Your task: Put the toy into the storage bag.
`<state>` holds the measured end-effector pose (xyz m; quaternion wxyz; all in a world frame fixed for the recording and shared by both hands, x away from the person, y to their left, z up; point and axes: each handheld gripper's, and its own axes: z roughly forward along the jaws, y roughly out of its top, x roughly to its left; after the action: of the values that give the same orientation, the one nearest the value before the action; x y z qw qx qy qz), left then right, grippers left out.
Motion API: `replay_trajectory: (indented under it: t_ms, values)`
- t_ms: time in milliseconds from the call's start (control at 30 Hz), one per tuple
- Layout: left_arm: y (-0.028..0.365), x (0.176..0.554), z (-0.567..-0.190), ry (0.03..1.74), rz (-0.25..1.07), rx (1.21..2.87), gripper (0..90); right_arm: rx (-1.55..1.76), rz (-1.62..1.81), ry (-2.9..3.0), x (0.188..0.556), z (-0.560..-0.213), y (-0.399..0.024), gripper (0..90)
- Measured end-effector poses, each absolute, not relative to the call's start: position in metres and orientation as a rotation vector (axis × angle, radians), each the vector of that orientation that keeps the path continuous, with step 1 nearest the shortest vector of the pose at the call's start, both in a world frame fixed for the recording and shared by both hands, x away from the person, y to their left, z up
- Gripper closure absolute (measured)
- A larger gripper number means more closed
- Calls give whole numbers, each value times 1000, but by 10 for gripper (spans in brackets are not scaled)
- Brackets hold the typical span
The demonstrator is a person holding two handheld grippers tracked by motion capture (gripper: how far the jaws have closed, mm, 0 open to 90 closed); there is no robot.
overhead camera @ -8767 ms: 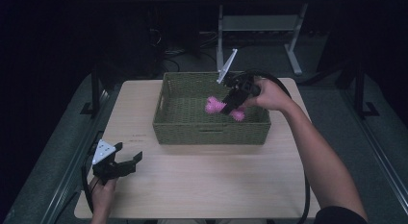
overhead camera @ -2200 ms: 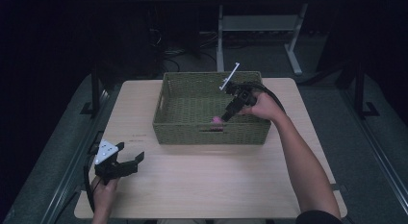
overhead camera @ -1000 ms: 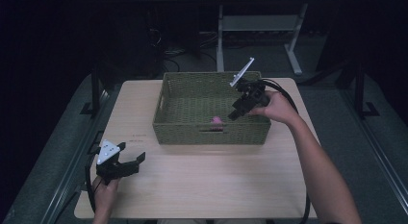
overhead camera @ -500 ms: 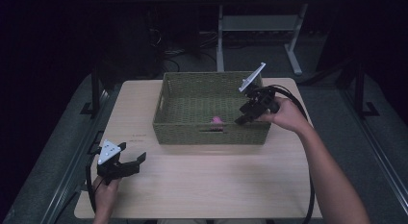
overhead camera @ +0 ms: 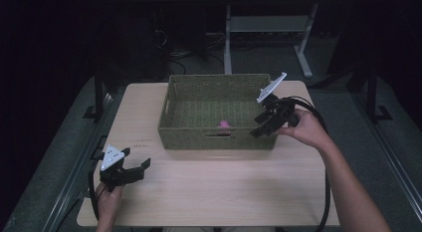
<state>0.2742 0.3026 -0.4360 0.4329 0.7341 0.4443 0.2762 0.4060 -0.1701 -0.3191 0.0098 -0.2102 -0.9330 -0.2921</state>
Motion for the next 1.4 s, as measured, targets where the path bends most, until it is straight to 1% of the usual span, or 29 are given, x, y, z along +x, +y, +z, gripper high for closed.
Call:
replay_trajectory:
  t_ms: [833, 1133, 1400]
  values:
    - [303, 273, -436, 1101, 687, 1840, 138, -684, -969, -2887, 365, -351, -194, 333]
    - [302, 274, -436, 1100, 687, 1840, 139, -721, -977, -2874, 349, -377, -203, 324]
    - [302, 274, -436, 1098, 686, 1841, 139, -759, -975, -2861, 338, -393, -210, 312]
